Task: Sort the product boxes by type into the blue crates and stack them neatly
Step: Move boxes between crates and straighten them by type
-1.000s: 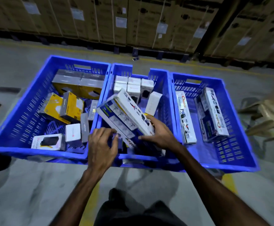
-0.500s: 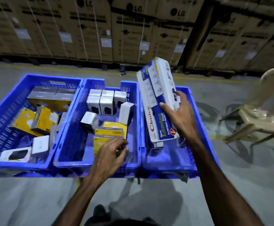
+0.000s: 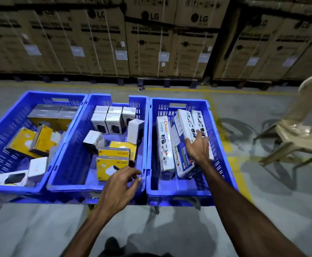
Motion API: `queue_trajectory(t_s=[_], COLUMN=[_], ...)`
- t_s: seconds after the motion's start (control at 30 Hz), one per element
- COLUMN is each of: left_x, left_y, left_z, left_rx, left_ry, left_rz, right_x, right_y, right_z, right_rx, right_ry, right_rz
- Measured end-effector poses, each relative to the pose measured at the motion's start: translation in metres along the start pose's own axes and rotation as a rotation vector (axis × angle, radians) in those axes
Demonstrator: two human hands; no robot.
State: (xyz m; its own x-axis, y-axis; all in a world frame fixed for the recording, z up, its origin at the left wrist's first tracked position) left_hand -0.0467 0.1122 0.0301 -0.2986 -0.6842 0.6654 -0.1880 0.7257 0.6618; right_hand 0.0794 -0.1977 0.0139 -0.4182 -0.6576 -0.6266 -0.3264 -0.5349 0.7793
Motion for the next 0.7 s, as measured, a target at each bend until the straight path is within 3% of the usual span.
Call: queue_trajectory(t_s=[0.3,0.7], left_x=[-0.014,-0.100], left_y=[0.009,0.048], left_z=[-0.005,-0.026], left_rx=[0.026,-0.017], left_ry=[0.061,0.226], left_rz=[-0.043,-0.069], right_x=[0.003,-0.086], right_y=[-0.008,-0.043], right_z=[0.021,0.151], right_rx=[0.027,-0.019], right_ry=[0.162,0.613], right_rz=[0.002,-0.172])
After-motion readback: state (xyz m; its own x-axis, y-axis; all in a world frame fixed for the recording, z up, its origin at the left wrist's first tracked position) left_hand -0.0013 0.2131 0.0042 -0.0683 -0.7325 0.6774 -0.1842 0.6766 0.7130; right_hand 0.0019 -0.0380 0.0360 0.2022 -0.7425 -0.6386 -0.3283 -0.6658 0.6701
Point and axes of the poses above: each hand's wrist, its own z-axis away from the middle knuckle, its own y-axis out of the back of the hand, x = y × z, the point moved 6 cm from there along -z, towards the middle knuckle, and after that the axes turned 11 degrees about x, right-handed, at the moved point
